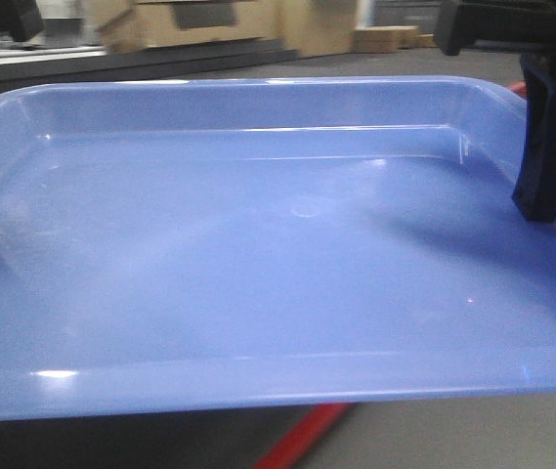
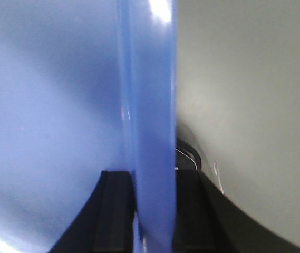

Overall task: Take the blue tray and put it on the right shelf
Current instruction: 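Hold the tray level with both grippers while the base turns away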

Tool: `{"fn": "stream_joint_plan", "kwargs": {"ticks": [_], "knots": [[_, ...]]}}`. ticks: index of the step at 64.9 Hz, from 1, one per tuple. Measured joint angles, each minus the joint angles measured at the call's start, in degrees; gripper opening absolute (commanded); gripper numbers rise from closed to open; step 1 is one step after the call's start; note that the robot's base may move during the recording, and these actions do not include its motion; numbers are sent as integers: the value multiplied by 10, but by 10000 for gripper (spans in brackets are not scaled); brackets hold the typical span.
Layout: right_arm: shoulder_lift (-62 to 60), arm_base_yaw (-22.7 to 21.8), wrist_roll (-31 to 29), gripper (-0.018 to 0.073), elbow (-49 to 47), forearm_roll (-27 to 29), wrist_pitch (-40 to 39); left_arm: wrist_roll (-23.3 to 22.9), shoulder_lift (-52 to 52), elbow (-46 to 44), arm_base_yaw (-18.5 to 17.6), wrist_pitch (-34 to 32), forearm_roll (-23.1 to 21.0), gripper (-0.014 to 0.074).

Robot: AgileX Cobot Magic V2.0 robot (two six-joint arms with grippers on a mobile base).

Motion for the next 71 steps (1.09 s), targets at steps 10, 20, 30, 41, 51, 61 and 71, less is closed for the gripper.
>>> {"fn": "stream_joint_plan", "kwargs": {"ticks": [10,20,30,41,51,61,71], "knots": [[0,0,0,147,0,0,0,0,0,0,0,0,0,-20],[0,0,0,147,0,0,0,0,0,0,0,0,0,-20],[0,0,0,147,0,0,1,0,0,0,0,0,0,-20],[-1,0,0,147,0,0,5,0,0,0,0,0,-1,-20],[-2,0,0,147,0,0,5,0,0,0,0,0,-1,-20],[-2,0,0,147,0,0,6,0,0,0,0,0,-2,-20],[-2,0,0,147,0,0,8,0,0,0,0,0,-2,-20]]}}
